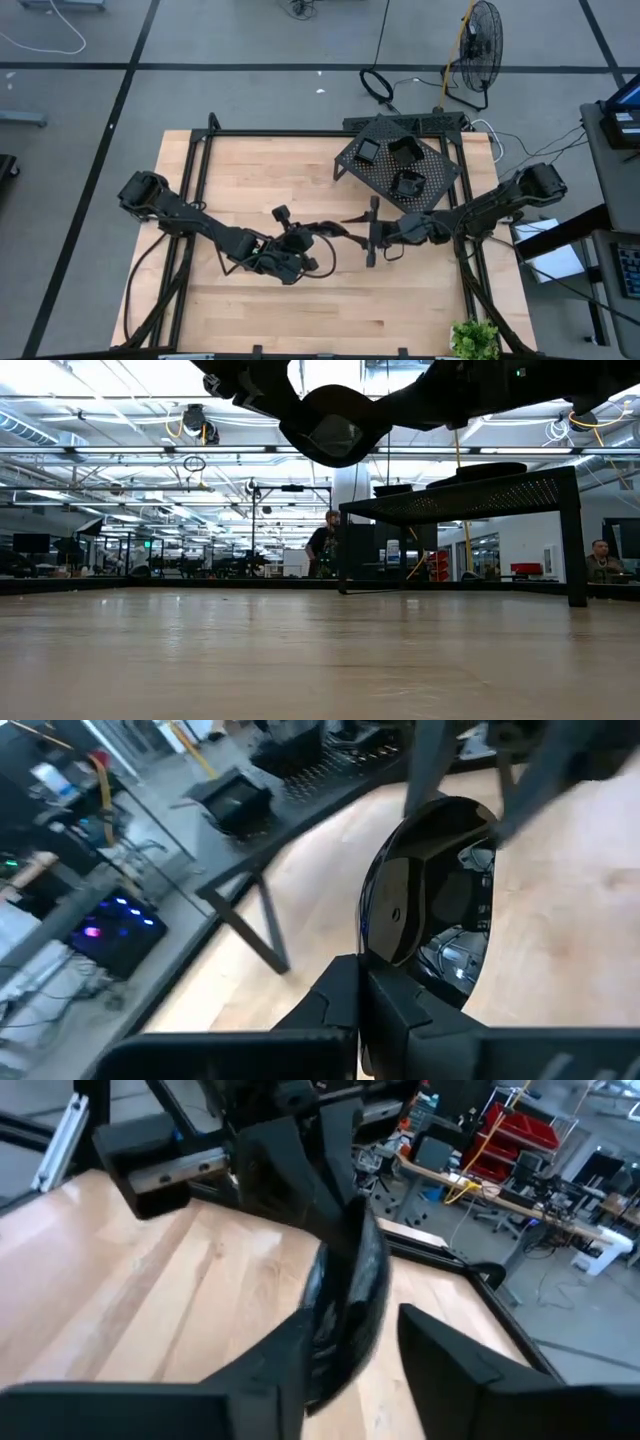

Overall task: Pick & Place Mini shaped plates
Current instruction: Stack the black leaf shaped plate on the black leaf shaped plate on the shelf

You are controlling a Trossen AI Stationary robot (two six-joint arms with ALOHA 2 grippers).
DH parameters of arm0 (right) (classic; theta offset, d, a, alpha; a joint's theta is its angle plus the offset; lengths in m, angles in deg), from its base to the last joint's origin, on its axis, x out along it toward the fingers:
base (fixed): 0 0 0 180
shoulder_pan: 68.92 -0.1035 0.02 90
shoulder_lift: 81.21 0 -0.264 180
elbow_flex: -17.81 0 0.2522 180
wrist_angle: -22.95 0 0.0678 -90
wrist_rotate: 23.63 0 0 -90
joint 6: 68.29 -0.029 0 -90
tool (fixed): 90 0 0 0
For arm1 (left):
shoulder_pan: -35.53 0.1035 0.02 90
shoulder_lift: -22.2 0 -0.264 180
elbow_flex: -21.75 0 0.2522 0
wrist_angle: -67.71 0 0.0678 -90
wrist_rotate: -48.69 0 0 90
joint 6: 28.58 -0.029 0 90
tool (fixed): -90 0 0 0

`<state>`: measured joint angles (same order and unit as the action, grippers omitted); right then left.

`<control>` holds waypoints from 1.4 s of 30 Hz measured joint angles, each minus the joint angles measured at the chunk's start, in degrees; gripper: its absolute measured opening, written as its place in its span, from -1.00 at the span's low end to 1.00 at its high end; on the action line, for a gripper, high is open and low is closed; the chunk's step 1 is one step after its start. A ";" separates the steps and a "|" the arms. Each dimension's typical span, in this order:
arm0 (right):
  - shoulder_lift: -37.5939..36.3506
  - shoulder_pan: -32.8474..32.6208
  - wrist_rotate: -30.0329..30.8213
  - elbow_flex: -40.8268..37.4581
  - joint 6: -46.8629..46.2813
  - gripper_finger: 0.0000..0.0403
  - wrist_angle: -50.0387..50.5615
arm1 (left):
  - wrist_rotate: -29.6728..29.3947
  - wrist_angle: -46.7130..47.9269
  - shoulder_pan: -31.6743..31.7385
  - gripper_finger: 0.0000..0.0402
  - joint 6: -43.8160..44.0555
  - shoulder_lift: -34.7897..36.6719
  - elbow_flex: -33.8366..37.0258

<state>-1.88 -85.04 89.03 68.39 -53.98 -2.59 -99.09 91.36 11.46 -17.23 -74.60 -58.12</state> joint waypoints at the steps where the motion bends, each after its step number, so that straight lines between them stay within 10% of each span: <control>1: 0.00 0.00 0.01 -0.02 0.75 -0.36 0.12 | 0.91 -0.06 0.00 -0.97 0.25 0.00 0.00; 8: -0.07 0.00 0.12 -0.02 5.63 -0.94 0.10 | 5.57 -2.76 0.00 -0.91 2.24 0.00 0.03; 21: -2.17 0.40 1.39 0.12 6.08 -1.00 4.66 | 3.91 -10.88 -3.93 -0.26 1.34 3.13 0.02; 28: -12.05 1.84 10.95 12.55 3.33 -1.00 38.30 | 3.71 -5.00 -7.09 0.22 2.67 5.76 -0.02; 35: -19.23 10.38 12.82 31.60 -18.19 -1.00 88.43 | 4.97 12.01 -7.78 0.39 21.51 5.75 0.00; 42: -26.91 19.43 6.66 32.92 -24.13 -1.00 103.39 | 6.89 15.94 -7.78 0.37 28.26 5.75 0.00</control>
<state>-28.79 -65.61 95.69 101.31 -78.11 100.80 -92.20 107.30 3.67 11.03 -68.85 -58.12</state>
